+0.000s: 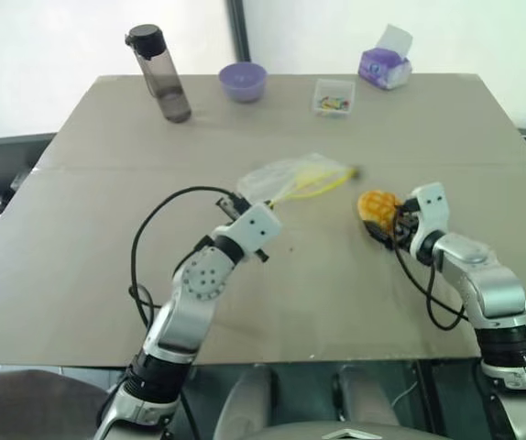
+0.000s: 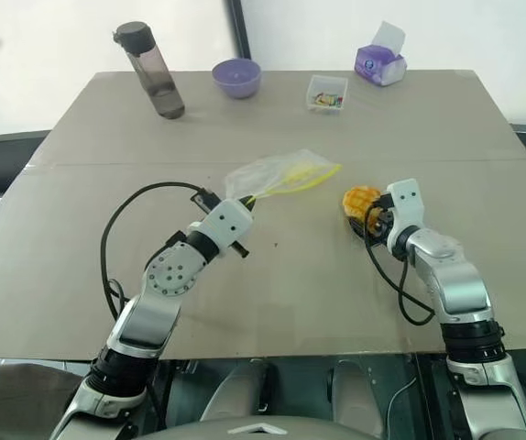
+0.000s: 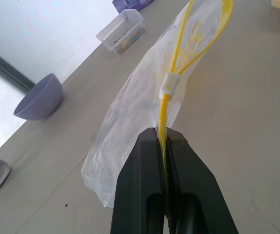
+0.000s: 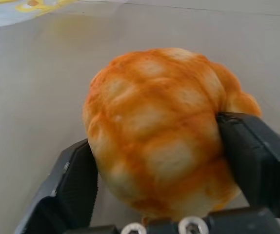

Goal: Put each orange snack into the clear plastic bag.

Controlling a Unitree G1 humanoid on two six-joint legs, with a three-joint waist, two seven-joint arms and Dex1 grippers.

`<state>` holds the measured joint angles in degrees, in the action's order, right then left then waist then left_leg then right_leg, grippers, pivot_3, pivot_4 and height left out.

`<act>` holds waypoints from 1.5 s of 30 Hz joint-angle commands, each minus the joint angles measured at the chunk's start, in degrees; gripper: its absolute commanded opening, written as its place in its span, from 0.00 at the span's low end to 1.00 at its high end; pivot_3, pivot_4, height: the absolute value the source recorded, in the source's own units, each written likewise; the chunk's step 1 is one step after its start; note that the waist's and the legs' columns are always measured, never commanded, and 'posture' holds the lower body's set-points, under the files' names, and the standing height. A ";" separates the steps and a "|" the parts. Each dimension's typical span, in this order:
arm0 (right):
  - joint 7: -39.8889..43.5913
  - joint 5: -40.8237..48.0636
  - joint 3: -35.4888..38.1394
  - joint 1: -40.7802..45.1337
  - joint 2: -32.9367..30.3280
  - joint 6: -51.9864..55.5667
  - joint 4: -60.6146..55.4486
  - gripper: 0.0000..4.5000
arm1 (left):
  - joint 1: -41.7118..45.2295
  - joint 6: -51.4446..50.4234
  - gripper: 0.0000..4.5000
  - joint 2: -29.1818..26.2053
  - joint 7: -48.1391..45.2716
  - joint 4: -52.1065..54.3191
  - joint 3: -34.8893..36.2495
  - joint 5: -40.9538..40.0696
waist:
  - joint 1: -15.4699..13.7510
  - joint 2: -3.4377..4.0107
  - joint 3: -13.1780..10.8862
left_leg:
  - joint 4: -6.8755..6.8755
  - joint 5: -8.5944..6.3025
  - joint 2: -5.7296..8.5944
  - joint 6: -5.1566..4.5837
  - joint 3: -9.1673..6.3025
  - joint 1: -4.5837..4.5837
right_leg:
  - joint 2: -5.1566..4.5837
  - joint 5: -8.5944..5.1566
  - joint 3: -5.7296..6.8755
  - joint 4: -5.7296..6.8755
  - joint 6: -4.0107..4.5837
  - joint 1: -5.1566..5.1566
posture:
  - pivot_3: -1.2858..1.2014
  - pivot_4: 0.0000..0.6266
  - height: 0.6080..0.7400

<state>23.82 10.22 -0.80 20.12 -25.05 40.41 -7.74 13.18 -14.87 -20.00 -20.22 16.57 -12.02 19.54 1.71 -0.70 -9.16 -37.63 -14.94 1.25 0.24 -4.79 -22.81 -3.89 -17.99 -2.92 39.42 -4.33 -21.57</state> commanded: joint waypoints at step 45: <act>18.64 -8.00 -10.37 6.29 -5.75 -23.00 -2.63 0.00 | 1.13 9.70 0.00 -1.21 -4.01 0.36 -3.64 -1.33 | 0.24 0.02 -0.04 | -0.01 0.00 0.00 0.00 -0.01 -0.06 | -0.03 0.00 0.02 -0.01 0.00 -0.04 | 0.52 0.24 1.00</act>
<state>42.60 2.80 -11.11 25.65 -30.60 18.08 -9.59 13.42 -6.96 -20.99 -23.82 16.48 -15.48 18.85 1.96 -0.68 -9.19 -37.63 -14.94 1.25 0.24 -4.80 -22.87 -3.92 -17.99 -2.90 39.41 -4.33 -21.61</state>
